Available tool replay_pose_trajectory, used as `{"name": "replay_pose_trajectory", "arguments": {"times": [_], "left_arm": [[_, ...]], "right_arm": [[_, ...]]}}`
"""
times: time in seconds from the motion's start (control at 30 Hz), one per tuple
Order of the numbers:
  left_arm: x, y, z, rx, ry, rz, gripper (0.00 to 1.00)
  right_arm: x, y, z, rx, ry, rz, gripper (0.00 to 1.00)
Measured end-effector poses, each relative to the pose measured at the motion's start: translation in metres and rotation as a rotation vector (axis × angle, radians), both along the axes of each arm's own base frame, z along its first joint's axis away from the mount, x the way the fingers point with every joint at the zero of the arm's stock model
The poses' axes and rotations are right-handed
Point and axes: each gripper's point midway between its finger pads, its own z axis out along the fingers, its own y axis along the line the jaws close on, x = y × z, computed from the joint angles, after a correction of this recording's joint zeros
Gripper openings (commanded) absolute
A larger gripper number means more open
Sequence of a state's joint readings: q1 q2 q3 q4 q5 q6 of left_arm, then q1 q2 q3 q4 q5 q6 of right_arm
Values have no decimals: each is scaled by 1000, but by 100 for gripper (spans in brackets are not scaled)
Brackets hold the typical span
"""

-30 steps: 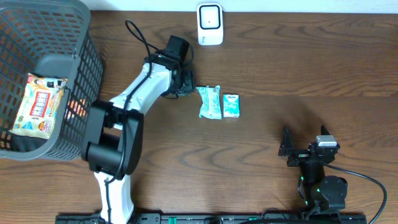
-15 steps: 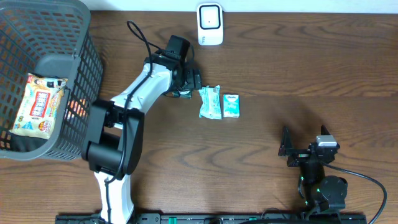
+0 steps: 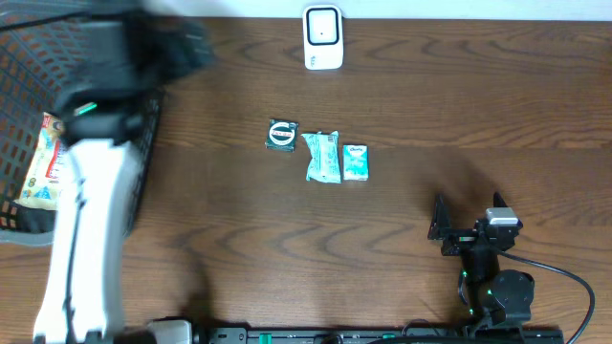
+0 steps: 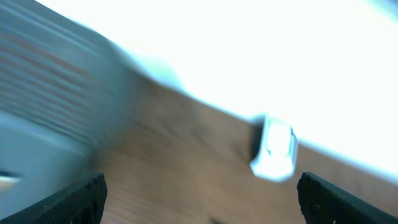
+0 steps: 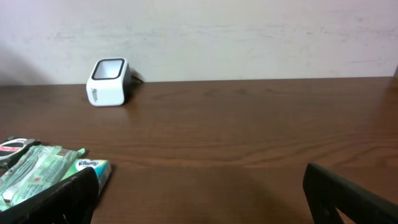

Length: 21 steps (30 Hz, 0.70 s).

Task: Scan the item barcode
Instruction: 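Carry the Zam-Buk tin left of the green pack and release it, then move the left gripper back into the grey basket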

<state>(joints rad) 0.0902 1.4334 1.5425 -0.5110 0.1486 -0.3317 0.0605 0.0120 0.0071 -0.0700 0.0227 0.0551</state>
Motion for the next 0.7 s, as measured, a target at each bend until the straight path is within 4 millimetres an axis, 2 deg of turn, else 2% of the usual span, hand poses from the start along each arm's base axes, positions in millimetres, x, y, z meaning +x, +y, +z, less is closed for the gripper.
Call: {"name": "replay_pose_trajectory", "arguments": {"times": [0.03, 0.1, 0.17, 0.23, 0.33, 0.4, 0.5, 0.7], "left_arm": [[-7, 17, 10, 3, -24, 41, 96], [-26, 64, 29, 25, -66, 164, 96], [-47, 109, 34, 67, -62, 286, 96], [-67, 146, 26, 117, -7, 379, 96], [-98, 188, -3, 209, 155, 464, 86], [-116, 214, -27, 262, 282, 501, 84], [-124, 235, -54, 283, 375, 511, 85], [-117, 244, -114, 268, 539, 433, 85]], "right_arm": [[0, 0, 0, 0, 0, 0, 99], [0, 0, 0, 0, 0, 0, 99], [0, 0, 0, 0, 0, 0, 99], [0, 0, 0, 0, 0, 0, 99], [0, 0, 0, 0, 0, 0, 99], [0, 0, 0, 0, 0, 0, 99], [0, 0, 0, 0, 0, 0, 99], [0, 0, 0, 0, 0, 0, 99]]}}
